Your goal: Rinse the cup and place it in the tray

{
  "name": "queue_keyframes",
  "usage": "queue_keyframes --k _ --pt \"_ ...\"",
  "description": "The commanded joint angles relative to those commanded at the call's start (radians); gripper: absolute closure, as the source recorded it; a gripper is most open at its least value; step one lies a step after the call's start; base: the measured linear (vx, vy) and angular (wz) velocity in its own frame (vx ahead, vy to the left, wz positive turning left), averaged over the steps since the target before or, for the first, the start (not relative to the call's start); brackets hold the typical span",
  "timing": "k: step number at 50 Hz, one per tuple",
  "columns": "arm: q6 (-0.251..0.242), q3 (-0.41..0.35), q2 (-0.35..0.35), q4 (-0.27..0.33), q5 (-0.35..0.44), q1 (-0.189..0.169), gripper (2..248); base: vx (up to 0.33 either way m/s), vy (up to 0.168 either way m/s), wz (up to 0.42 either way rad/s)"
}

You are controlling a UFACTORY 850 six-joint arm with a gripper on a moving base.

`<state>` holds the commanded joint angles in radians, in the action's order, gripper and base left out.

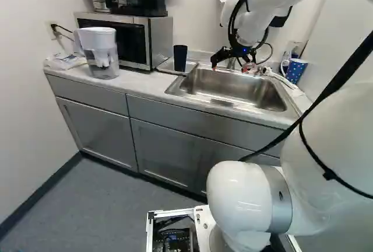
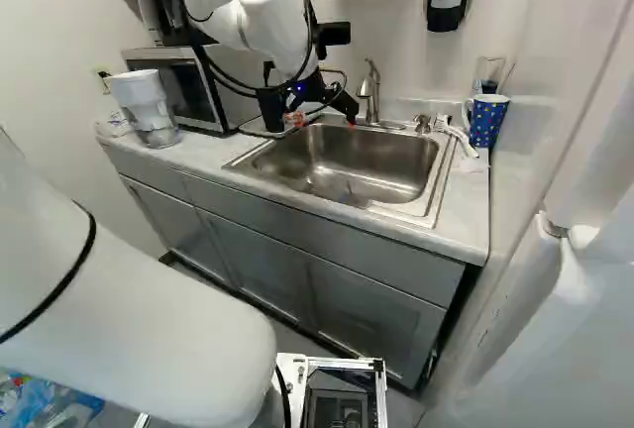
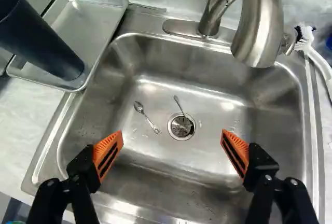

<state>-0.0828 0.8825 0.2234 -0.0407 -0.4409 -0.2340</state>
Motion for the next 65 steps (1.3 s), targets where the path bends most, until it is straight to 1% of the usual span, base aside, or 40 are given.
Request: queue_keyframes --k 65 --pt "0.000 0.000 0.000 0.000 0.000 0.000 3 -0.002 0.001 0.000"
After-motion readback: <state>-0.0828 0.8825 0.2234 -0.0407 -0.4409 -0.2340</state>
